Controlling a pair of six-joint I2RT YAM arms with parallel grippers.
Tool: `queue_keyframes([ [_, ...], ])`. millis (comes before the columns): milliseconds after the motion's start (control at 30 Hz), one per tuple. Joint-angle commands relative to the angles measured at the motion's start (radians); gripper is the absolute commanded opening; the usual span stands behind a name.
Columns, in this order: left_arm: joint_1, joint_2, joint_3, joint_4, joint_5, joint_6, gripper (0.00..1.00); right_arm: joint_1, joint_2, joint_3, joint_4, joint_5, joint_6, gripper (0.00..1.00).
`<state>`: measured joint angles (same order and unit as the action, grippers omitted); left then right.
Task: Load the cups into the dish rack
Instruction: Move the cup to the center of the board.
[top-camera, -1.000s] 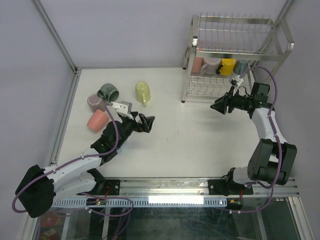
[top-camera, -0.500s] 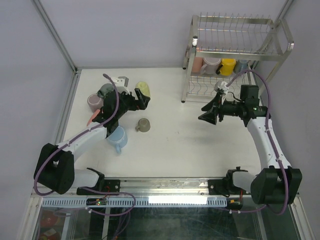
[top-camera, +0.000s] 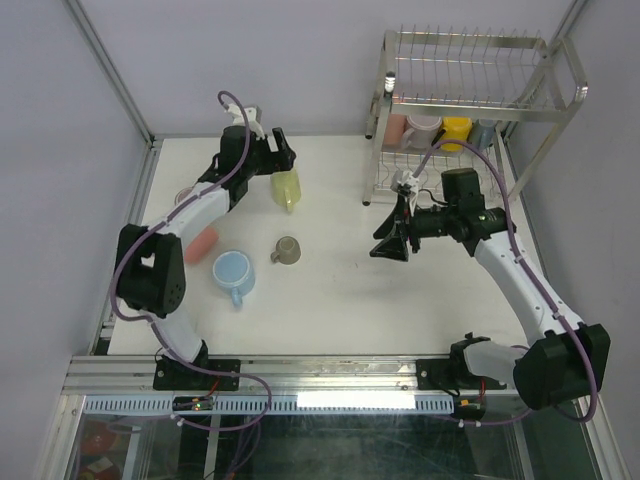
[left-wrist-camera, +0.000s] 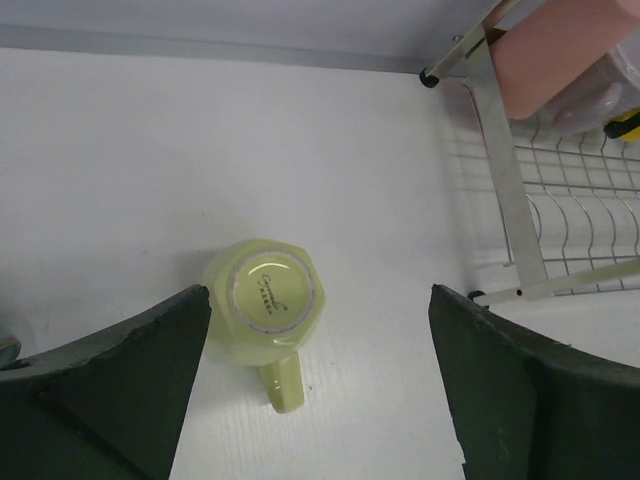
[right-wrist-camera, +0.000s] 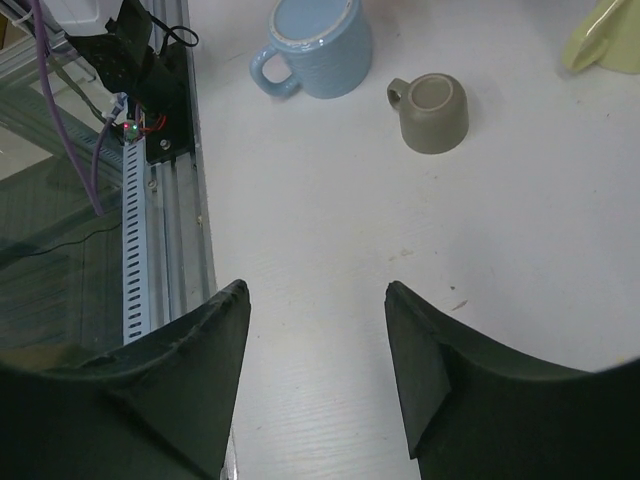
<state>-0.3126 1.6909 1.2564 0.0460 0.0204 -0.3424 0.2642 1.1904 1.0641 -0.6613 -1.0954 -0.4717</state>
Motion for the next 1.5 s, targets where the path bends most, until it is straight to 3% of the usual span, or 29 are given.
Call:
queue_keyframes([
  [0,0.035,0.115,0.167,-0.105,-0.021,0.048,0.83,-0.002,-0.024,-0.055,0.056,0.018,0.017,0.6],
  [200,0.083,0.239,0.297,-0.173,0.024,0.032,0.58,-0.003,-0.021,-0.077,0.054,0.022,-0.016,0.61],
  [367,0.094,0.292,0.313,-0.207,0.008,0.028,0.25,-0.005,-0.024,-0.081,0.043,0.028,-0.034,0.61],
  [433,0.097,0.31,0.311,-0.214,0.001,0.027,0.19,-0.006,-0.027,-0.082,0.043,0.026,-0.036,0.61],
  [767,0.098,0.364,0.326,-0.225,0.133,0.028,0.13,-0.013,-0.03,-0.082,0.036,0.023,-0.045,0.61],
  [1467,-0.039,0.227,0.098,-0.074,0.285,-0.01,0.13,-0.016,-0.011,-0.113,0.164,0.096,-0.046,0.64],
])
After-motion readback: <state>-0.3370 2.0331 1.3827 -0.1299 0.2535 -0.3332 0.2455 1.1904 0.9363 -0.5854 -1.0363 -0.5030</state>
